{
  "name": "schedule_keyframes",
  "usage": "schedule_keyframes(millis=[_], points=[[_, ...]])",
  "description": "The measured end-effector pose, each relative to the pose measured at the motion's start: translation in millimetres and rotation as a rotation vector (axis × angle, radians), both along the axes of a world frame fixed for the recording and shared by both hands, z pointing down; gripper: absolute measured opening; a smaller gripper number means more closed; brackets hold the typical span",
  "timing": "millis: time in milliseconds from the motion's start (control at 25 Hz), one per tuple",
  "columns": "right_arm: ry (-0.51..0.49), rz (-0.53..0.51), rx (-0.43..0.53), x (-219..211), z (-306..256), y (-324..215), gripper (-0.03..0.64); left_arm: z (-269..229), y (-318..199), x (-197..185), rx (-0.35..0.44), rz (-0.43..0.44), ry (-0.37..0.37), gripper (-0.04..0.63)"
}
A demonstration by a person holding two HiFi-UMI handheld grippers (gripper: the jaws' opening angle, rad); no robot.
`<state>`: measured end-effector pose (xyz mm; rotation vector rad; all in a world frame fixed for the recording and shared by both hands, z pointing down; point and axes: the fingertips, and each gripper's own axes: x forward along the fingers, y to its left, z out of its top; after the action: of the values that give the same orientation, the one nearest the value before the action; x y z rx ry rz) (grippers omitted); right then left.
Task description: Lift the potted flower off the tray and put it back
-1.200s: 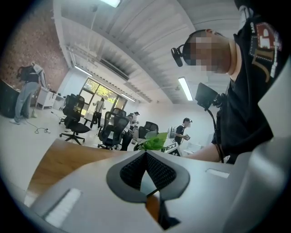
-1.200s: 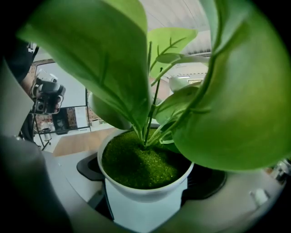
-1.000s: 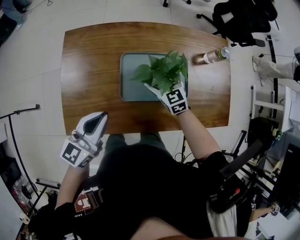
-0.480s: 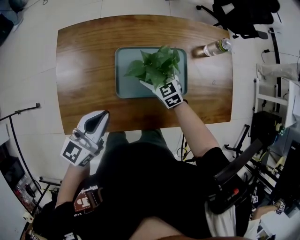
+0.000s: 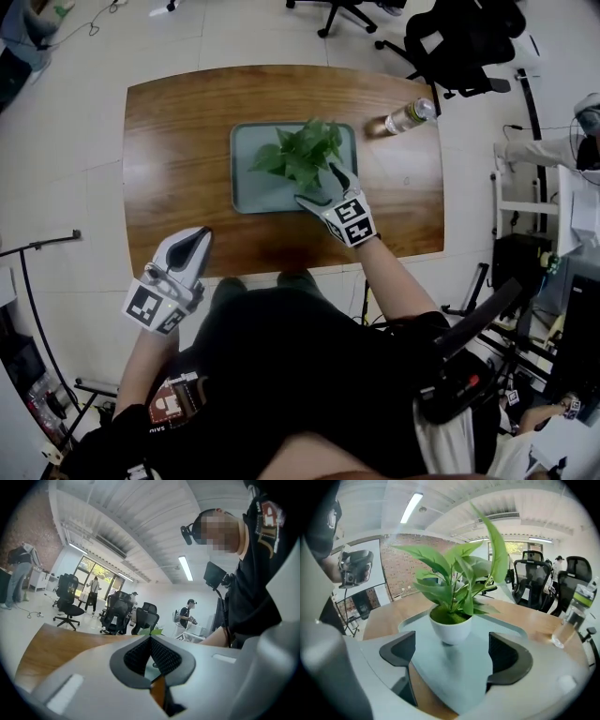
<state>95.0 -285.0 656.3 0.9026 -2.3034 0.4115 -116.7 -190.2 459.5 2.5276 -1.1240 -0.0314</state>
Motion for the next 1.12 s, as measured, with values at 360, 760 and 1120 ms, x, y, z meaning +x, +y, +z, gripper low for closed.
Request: schedule_keyframes(millis=[360,760,1120], points=[[-0.097,0.077,0.018,36.5,-82.7,49.0,0.309,-55.3,-11.2,-12.9,0.071,-0.053,0.050,-0.005],[-0.315,0.080,0.142,25.4,-209.3,61.4,0.012,-82.8,-10.5,-7.9,0.099,-0.017,0.063,-0.005],[-0.418,0.031,0.127,8.2,-243.5,64.4,0.012,-83.1,1.7,6.4,0.085,0.014,0.062,-0.005]])
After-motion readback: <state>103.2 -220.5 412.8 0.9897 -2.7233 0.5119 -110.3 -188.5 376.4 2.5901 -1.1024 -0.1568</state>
